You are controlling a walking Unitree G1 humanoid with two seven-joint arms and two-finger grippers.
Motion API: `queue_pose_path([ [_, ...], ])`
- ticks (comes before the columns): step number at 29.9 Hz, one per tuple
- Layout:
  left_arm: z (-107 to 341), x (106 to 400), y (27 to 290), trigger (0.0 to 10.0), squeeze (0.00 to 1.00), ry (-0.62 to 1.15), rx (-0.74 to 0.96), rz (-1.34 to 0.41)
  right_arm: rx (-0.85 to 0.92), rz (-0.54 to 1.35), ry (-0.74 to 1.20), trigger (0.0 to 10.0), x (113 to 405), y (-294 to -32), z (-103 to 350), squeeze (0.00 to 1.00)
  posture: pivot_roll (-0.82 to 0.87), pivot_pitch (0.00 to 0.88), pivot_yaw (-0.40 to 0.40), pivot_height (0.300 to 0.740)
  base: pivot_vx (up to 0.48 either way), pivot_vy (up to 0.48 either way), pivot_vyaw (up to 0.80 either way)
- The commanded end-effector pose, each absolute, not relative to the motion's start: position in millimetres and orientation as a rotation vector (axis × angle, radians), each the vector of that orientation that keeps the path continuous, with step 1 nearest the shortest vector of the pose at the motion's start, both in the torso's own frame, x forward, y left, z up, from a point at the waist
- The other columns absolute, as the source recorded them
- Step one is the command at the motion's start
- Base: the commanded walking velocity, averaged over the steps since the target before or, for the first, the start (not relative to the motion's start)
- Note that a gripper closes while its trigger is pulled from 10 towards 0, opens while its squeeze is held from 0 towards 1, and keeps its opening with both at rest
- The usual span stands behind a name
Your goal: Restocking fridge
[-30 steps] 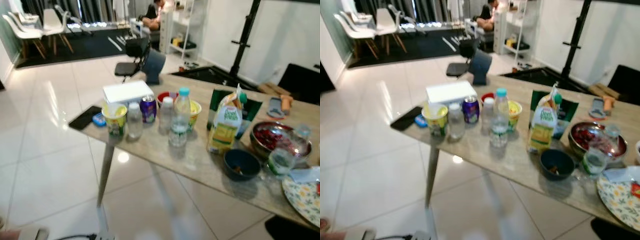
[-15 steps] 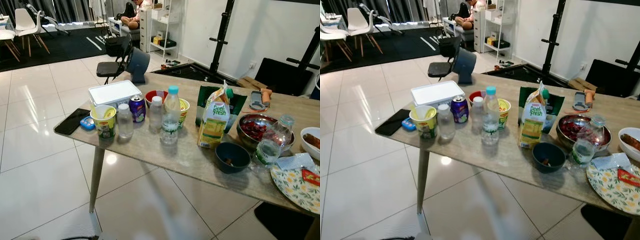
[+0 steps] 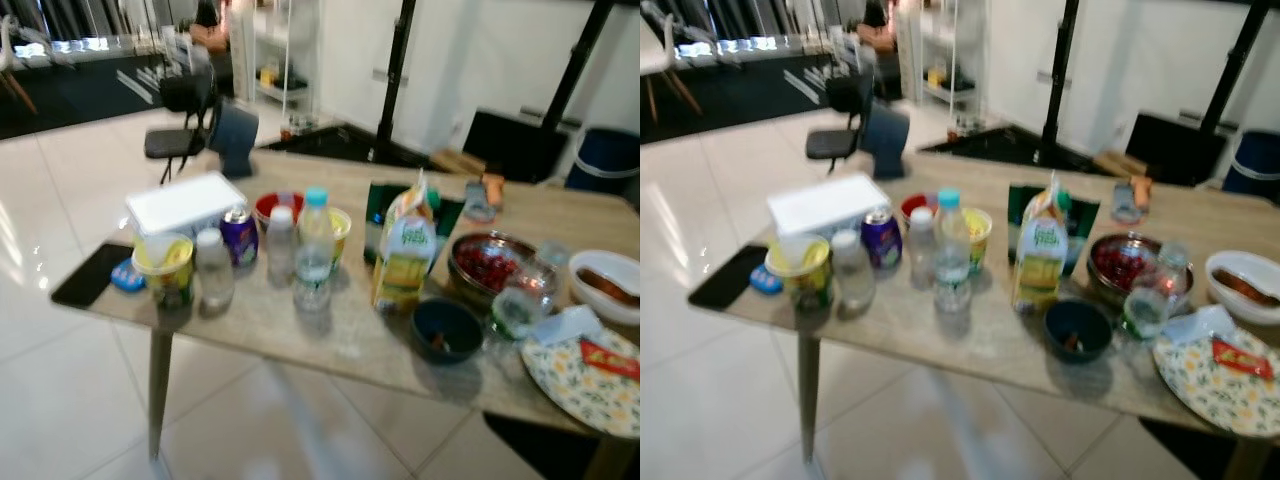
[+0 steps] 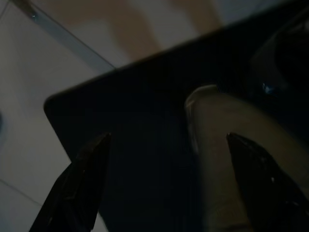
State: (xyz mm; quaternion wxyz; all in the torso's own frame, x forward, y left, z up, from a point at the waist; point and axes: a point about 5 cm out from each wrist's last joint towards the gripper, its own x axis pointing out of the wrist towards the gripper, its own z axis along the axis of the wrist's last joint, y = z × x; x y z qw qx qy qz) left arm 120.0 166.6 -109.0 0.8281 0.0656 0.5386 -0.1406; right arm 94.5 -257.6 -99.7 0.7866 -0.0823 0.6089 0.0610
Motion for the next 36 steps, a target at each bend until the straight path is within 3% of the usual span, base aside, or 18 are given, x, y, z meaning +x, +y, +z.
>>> queue_pose_path([
  [1, -112.3, 109.2, 167.8, 10.0, 0.00, 1.184, 0.143, -0.302, -0.176, 0.146, 1.270, 10.0, 106.5, -251.4, -98.3, 0.00, -0.06, 0.000, -0.013, 0.740, 0.270, 0.000, 0.00],
  [11, -112.1, 110.0, 163.4, 10.0, 0.00, 1.181, 0.106, -0.320, -0.176, 0.150, 1.269, 10.0, 107.4, -249.5, -98.7, 0.00, -0.06, 0.000, -0.016, 0.740, 0.000, 0.000, 0.00],
  [20, -112.4, 109.2, 164.2, 10.0, 0.00, 1.185, 0.092, -0.298, -0.174, 0.146, 1.259, 10.0, 115.0, -245.2, -98.0, 0.00, -0.06, 0.000, -0.018, 0.740, 0.000, -0.254, 0.00],
  [28, -112.6, 108.0, 165.1, 10.0, 0.00, 1.188, 0.084, -0.296, -0.205, 0.011, 1.237, 10.0, 119.6, -257.6, -94.3, 0.00, -0.06, 0.000, -0.016, 0.740, 0.000, 0.000, 0.00],
  [32, -112.5, 108.3, 165.3, 10.0, 0.00, 1.186, 0.083, -0.296, -0.192, -0.011, 1.231, 10.0, 115.9, -265.5, -92.7, 0.00, -0.06, 0.000, -0.014, 0.740, 0.000, 0.000, 0.00],
  [36, -112.3, 108.7, 166.0, 10.0, 0.00, 1.185, 0.084, -0.293, -0.163, -0.115, 1.256, 10.0, 87.9, -282.0, -94.1, 0.00, -0.06, 0.000, -0.014, 0.740, 0.000, 0.000, 0.00],
])
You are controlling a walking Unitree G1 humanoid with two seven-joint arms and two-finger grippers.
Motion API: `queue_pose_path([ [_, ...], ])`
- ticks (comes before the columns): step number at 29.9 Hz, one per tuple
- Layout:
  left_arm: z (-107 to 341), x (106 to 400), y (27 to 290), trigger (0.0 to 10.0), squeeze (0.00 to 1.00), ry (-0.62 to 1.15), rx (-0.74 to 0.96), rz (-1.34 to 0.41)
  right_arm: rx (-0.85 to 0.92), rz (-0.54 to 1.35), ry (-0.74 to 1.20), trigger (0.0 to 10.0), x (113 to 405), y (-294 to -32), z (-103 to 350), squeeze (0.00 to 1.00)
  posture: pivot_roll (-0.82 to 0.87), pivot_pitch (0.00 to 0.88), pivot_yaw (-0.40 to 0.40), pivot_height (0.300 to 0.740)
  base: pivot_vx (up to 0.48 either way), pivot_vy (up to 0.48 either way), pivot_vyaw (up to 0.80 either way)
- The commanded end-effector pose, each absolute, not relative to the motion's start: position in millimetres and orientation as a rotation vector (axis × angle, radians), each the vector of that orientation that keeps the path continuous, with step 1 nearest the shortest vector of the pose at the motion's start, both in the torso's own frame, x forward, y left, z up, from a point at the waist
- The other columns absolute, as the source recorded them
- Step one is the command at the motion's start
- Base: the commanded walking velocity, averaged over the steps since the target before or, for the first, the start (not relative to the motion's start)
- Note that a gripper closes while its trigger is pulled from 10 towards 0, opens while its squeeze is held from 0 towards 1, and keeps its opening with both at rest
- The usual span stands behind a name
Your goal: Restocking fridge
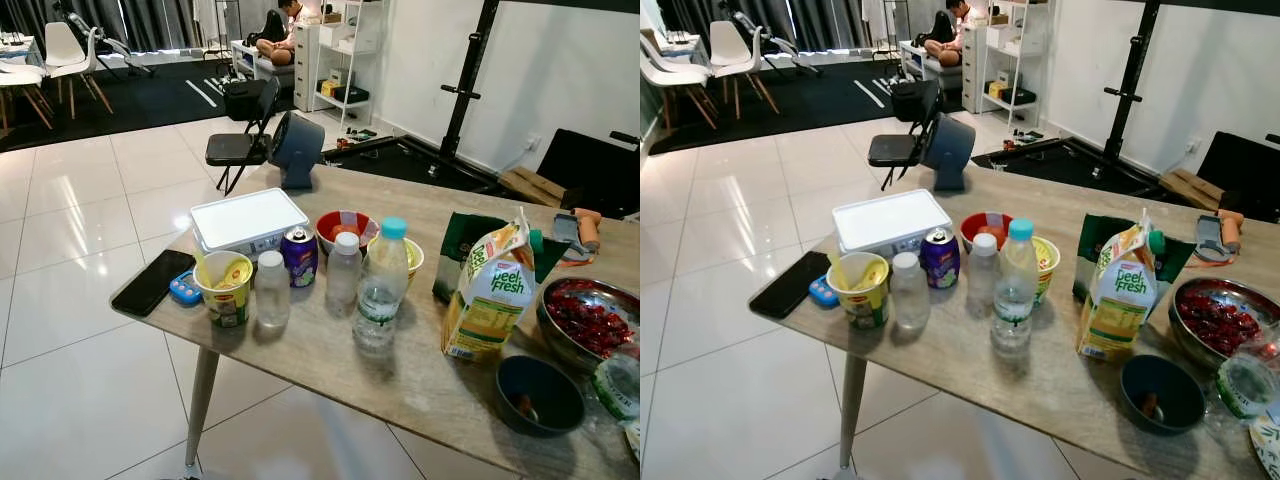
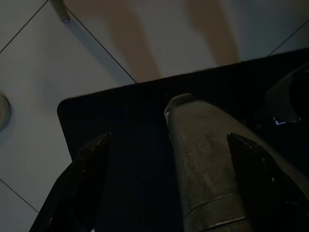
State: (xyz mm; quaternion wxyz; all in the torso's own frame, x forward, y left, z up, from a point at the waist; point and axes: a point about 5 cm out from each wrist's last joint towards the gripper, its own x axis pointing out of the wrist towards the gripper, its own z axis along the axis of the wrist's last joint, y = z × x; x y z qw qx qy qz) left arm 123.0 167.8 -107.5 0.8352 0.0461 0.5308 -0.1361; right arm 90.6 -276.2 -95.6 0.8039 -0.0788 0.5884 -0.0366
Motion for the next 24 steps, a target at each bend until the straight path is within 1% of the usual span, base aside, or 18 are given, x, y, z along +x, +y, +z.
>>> queue_pose_path([
  [1, -112.3, 108.7, 166.0, 10.0, 0.00, 1.185, 0.084, -0.293, -0.163, -0.115, 1.256, 10.0, 87.9, -282.0, -94.2, 0.00, -0.06, 0.000, -0.014, 0.740, 0.000, 0.000, 0.00],
  [4, -112.3, 108.5, 166.5, 10.0, 0.00, 1.186, 0.084, -0.296, -0.109, -0.325, 1.309, 10.0, 69.1, -303.5, -90.4, 0.00, -0.06, 0.000, -0.015, 0.740, 0.000, 0.000, 0.00],
  [5, -112.3, 108.2, 166.6, 10.0, 0.00, 1.188, 0.085, -0.297, -0.078, -0.421, 1.317, 10.0, 62.4, -312.4, -87.9, 0.00, -0.06, 0.000, -0.015, 0.740, 0.000, 0.000, 0.00],
  [6, -112.4, 108.0, 166.7, 10.0, 0.00, 1.189, 0.086, -0.298, -0.060, -0.475, 1.319, 10.0, 58.8, -317.3, -86.3, 0.00, -0.06, 0.000, -0.015, 0.740, 0.000, 0.000, 0.00],
  [7, -112.4, 108.0, 166.7, 10.0, 0.00, 1.189, 0.086, -0.298, -0.060, -0.475, 1.319, 10.0, 58.8, -317.3, -86.3, 0.00, -0.06, 0.000, -0.015, 0.740, 0.000, 0.000, 0.00],
  [8, -112.6, 107.2, 167.0, 10.0, 0.00, 1.192, 0.087, -0.302, 0.016, -0.706, 1.280, 10.0, 50.1, -335.8, -78.5, 0.00, -0.06, 0.000, -0.014, 0.740, 0.000, 0.000, 0.00],
  [9, -112.6, 107.2, 167.0, 10.0, 0.00, 1.192, 0.087, -0.302, 0.016, -0.706, 1.280, 10.0, 50.1, -335.8, -78.5, 0.00, -0.06, 0.000, -0.014, 0.740, 0.000, 0.000, 0.00],
  [12, -112.8, 106.1, 167.2, 10.0, 0.00, 1.196, 0.090, -0.306, 0.086, -0.946, 1.195, 10.0, 44.5, -360.7, -64.7, 0.00, -0.06, 0.000, -0.013, 0.740, 0.000, 0.000, 0.00],
  [13, -112.8, 106.1, 167.2, 10.0, 0.00, 1.196, 0.090, -0.306, 0.086, -0.946, 1.195, 10.0, 44.5, -360.7, -64.7, 0.00, -0.06, 0.000, -0.013, 0.740, 0.000, 0.000, 0.00],
  [15, -112.9, 105.9, 167.2, 10.0, 0.00, 1.197, 0.091, -0.308, 0.089, -1.007, 1.165, 10.0, 43.9, -372.0, -57.4, 0.00, -0.06, 0.000, -0.013, 0.740, 0.000, 0.000, 0.00],
  [17, -112.8, 106.1, 167.4, 10.0, 0.00, 1.196, 0.095, -0.311, 0.074, -1.092, 1.118, 10.0, 43.8, -389.5, -44.8, 0.00, -0.06, 0.000, -0.013, 0.740, 0.000, 0.000, 0.00],
  [19, -112.8, 106.1, 167.4, 10.0, 0.00, 1.196, 0.095, -0.311, 0.074, -1.092, 1.118, 10.0, 43.8, -389.5, -44.8, 0.00, -0.06, 0.000, -0.013, 0.740, 0.000, 0.000, 0.00],
  [22, -112.0, 108.5, 169.2, 10.0, 0.00, 1.190, 0.097, -0.308, 0.048, -1.269, 1.000, 10.0, 45.6, -423.5, -15.4, 0.00, -0.06, 0.000, -0.014, 0.740, 0.000, 0.000, 0.00],
  [24, -111.7, 109.6, 169.9, 10.0, 0.00, 1.187, 0.096, -0.304, 0.037, -1.326, 0.939, 10.0, 49.6, -437.1, -1.2, 0.00, -0.06, 0.000, -0.015, 0.740, 0.000, 0.000, 0.00],
])
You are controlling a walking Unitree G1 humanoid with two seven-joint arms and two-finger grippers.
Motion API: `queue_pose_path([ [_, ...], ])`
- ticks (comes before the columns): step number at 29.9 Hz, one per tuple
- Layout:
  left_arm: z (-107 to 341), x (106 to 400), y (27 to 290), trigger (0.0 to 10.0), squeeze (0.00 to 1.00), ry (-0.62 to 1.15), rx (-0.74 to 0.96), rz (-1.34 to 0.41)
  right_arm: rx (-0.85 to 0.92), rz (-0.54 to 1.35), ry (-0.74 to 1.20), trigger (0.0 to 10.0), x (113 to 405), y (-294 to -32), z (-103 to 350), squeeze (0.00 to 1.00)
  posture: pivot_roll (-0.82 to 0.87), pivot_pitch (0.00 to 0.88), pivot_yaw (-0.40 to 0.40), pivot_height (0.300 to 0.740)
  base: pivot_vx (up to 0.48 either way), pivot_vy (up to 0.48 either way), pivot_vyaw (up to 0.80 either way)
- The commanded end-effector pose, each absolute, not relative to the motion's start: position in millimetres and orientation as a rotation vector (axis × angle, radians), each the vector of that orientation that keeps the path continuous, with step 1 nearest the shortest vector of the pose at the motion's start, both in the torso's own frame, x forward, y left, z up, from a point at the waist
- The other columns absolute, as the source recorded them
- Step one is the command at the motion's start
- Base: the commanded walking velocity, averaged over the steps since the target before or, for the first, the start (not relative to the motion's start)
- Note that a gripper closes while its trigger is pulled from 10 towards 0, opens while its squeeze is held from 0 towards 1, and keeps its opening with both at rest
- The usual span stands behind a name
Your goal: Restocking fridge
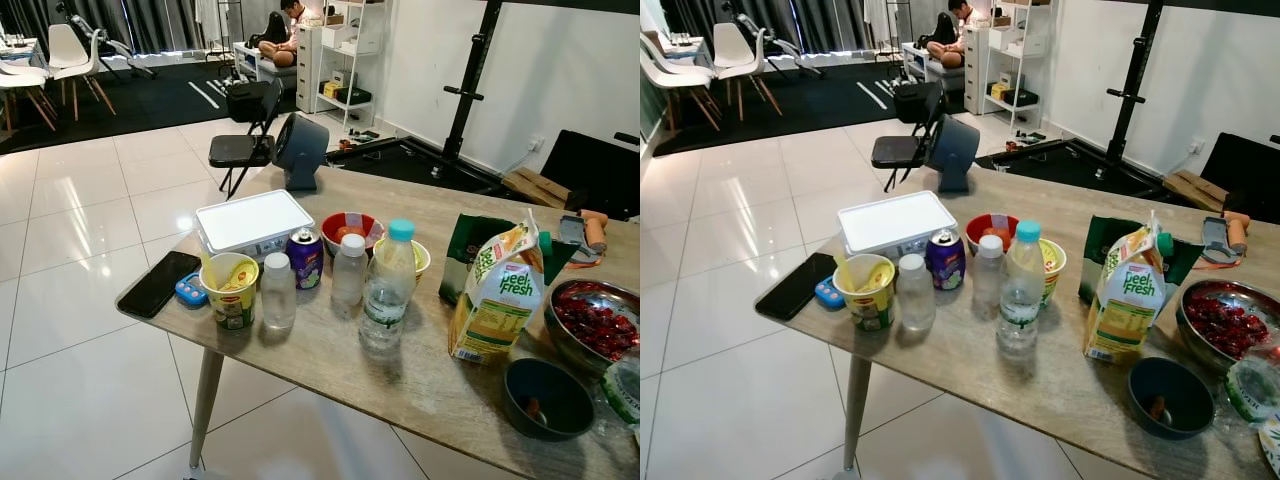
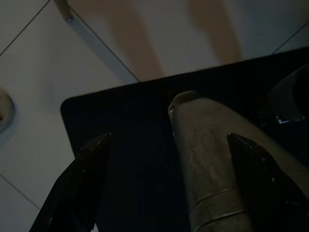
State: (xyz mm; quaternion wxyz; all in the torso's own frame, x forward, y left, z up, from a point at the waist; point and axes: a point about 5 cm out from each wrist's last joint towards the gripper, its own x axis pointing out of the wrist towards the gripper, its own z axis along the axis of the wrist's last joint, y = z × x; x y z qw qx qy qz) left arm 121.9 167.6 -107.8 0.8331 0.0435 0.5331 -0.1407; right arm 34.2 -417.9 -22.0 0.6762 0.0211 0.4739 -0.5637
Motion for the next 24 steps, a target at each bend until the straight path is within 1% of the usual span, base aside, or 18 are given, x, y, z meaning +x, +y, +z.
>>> queue_pose_path([
  [1, -111.7, 109.7, 169.4, 10.0, 0.00, 1.187, 0.095, -0.306, 0.029, -1.316, 0.934, 10.0, 52.9, -439.4, 1.6, 0.00, -0.06, 0.000, -0.016, 0.740, 0.000, 0.000, 0.00],
  [4, -111.7, 110.0, 167.5, 10.0, 0.00, 1.185, 0.090, -0.311, -0.029, -1.237, 0.980, 10.0, 58.3, -438.5, 1.4, 0.00, -0.07, 0.000, -0.021, 0.740, 0.000, 0.000, 0.00],
  [6, -111.7, 110.0, 167.5, 10.0, 0.00, 1.185, 0.090, -0.311, -0.029, -1.237, 0.980, 10.0, 58.3, -438.5, 1.4, 0.00, -0.07, 0.000, -0.021, 0.740, 0.000, 0.000, 0.00],
  [7, -111.9, 109.6, 166.5, 10.0, 0.00, 1.186, 0.086, -0.312, -0.043, -1.155, 1.028, 10.0, 60.3, -432.0, -5.4, 0.00, -0.07, 0.000, -0.022, 0.740, 0.000, 0.000, 0.00],
  [8, -112.5, 107.9, 163.9, 10.0, 0.00, 1.191, 0.082, -0.323, -0.133, -0.975, 1.174, 10.0, 56.3, -416.0, -21.4, 0.00, -0.07, 0.000, -0.024, 0.740, 0.000, 0.000, 0.00],
  [9, -112.5, 107.9, 163.9, 10.0, 0.00, 1.191, 0.082, -0.323, -0.133, -0.975, 1.174, 10.0, 56.3, -416.0, -21.4, 0.00, -0.07, 0.000, -0.024, 0.740, 0.000, 0.000, 0.00],
  [10, -112.7, 107.2, 163.0, 10.0, 0.00, 1.193, 0.080, -0.324, -0.145, -0.924, 1.228, 10.0, 51.1, -408.4, -28.9, 0.00, -0.07, 0.000, -0.024, 0.740, 0.000, 0.000, 0.00],
  [11, -112.7, 107.2, 163.0, 10.0, 0.00, 1.193, 0.080, -0.324, -0.145, -0.924, 1.228, 10.0, 51.1, -408.4, -28.9, 0.00, -0.07, 0.000, -0.024, 0.740, 0.000, 0.000, 0.00],
  [15, -113.0, 105.5, 163.3, 10.0, 0.00, 1.198, 0.079, -0.331, -0.083, -0.865, 1.331, 10.0, 31.5, -383.1, -50.7, 0.00, -0.07, 0.000, -0.018, 0.740, 0.000, 0.000, 0.00],
  [16, -113.1, 105.2, 163.8, 10.0, 0.00, 1.199, 0.080, -0.332, -0.053, -0.884, 1.334, 10.0, 27.1, -378.2, -54.6, 0.00, -0.07, 0.000, -0.016, 0.740, 0.000, 0.000, 0.00],
  [18, -113.1, 105.2, 163.9, 10.0, 0.00, 1.199, 0.081, -0.332, -0.046, -0.892, 1.332, 10.0, 26.6, -377.8, -54.9, 0.00, -0.07, 0.000, -0.016, 0.740, 0.000, 0.000, 0.00],
  [21, -112.8, 106.0, 164.7, 10.0, 0.00, 1.195, 0.078, -0.327, 0.013, -0.948, 1.350, 10.0, 17.2, -370.5, -60.2, 0.00, -0.07, 0.000, -0.014, 0.740, 0.000, 0.000, -0.76],
  [24, -112.6, 106.7, 165.5, 10.0, 0.00, 1.193, 0.078, -0.323, 0.035, -0.988, 1.331, 10.0, 15.8, -369.9, -60.6, 0.00, -0.07, 0.000, -0.013, 0.740, 0.000, 0.000, -0.76],
])
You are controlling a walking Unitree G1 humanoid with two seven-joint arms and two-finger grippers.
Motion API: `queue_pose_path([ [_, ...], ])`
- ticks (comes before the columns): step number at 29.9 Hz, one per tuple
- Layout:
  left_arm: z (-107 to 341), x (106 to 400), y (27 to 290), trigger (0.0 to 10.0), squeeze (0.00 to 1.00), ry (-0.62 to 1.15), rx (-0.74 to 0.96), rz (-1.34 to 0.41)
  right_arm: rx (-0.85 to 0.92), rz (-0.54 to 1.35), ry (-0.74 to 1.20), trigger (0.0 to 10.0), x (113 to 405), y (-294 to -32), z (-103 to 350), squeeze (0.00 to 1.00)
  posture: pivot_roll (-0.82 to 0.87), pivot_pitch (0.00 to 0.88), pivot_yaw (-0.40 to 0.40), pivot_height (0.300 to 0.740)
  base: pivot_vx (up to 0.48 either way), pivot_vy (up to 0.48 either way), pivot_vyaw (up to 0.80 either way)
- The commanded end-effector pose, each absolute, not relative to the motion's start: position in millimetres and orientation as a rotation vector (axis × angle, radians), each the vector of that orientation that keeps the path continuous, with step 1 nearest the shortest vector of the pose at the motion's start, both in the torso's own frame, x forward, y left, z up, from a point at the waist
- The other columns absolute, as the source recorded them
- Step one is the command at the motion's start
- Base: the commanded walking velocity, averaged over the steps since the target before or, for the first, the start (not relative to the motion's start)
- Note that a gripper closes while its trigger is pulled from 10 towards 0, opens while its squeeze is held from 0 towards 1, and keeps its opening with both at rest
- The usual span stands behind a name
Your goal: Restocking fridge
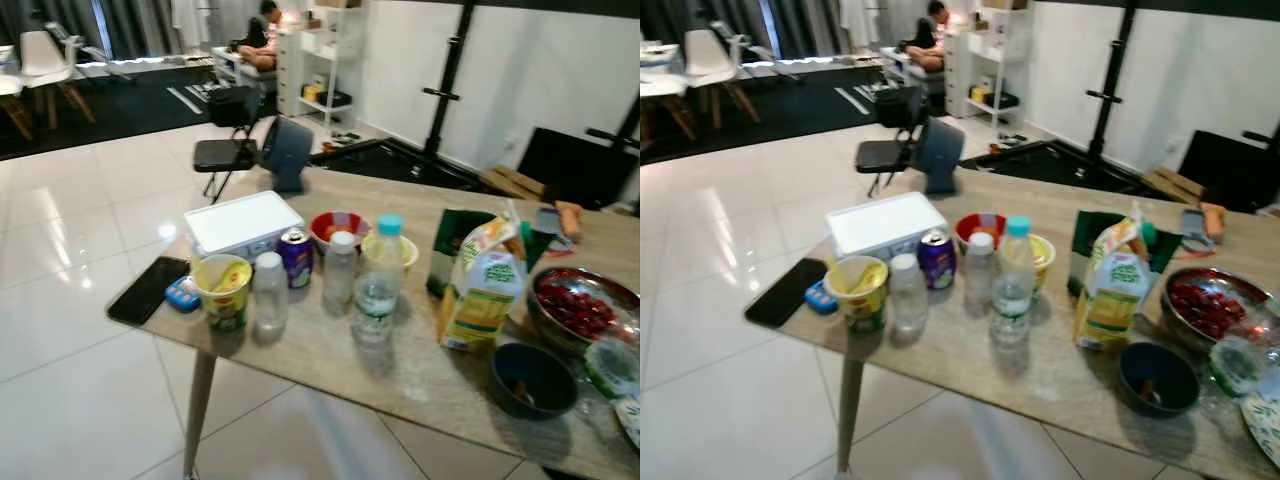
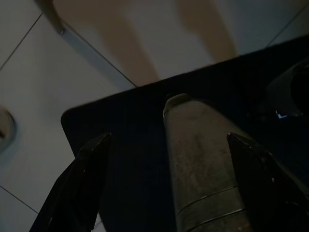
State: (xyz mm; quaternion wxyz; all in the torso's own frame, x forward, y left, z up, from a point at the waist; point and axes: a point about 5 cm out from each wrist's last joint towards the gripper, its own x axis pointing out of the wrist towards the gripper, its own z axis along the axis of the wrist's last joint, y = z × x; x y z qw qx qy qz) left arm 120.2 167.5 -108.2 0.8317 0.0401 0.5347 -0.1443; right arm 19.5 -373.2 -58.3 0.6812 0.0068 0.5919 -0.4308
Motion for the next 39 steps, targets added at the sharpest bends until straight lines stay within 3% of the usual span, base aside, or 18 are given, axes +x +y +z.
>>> queue_pose_path([
  [1, -112.4, 107.3, 165.9, 10.0, 0.00, 1.192, 0.079, -0.322, 0.028, -0.995, 1.315, 10.0, 17.3, -371.6, -59.5, 0.00, -0.07, 0.000, -0.012, 0.740, 0.000, 0.000, -0.76],
  [9, -111.9, 109.4, 165.5, 10.0, 0.00, 1.187, 0.077, -0.320, -0.044, -1.075, 1.147, 10.0, 46.1, -397.2, -38.2, 0.00, -0.07, 0.000, -0.014, 0.740, 0.000, 0.000, -0.38],
  [14, -112.0, 109.4, 164.8, 10.0, 0.00, 1.188, 0.073, -0.317, -0.189, -1.230, 0.947, 10.0, 76.4, -438.5, 7.4, 0.00, -0.06, 0.000, -0.012, 0.740, 0.000, 0.000, 0.00],
  [23, -112.9, 105.2, 167.7, 10.0, 0.00, 1.203, 0.072, -0.312, -0.381, -1.352, 0.535, 10.0, 130.4, -482.0, 95.8, 0.00, -0.06, 0.000, -0.016, 0.740, 0.000, 0.000, 0.00],
  [32, -113.5, 101.8, 171.1, 10.0, 0.00, 1.211, 0.072, -0.302, -0.533, -1.360, 0.114, 10.0, 182.2, -488.7, 185.3, 0.00, -0.05, 0.000, -0.017, 0.740, 0.000, 0.000, 0.00],
  [37, -113.9, 100.5, 170.5, 10.0, 0.00, 1.214, 0.070, -0.299, -0.424, -1.241, -0.152, 10.0, 209.6, -479.8, 229.4, 0.00, -0.05, 0.000, -0.017, 0.740, 0.000, 0.000, 0.00],
  [39, -113.9, 100.5, 170.5, 10.0, 0.00, 1.214, 0.070, -0.299, -0.424, -1.241, -0.152, 10.0, 209.6, -479.8, 229.4, 0.00, -0.05, 0.000, -0.017, 0.740, 0.000, 0.000, 0.00],
])
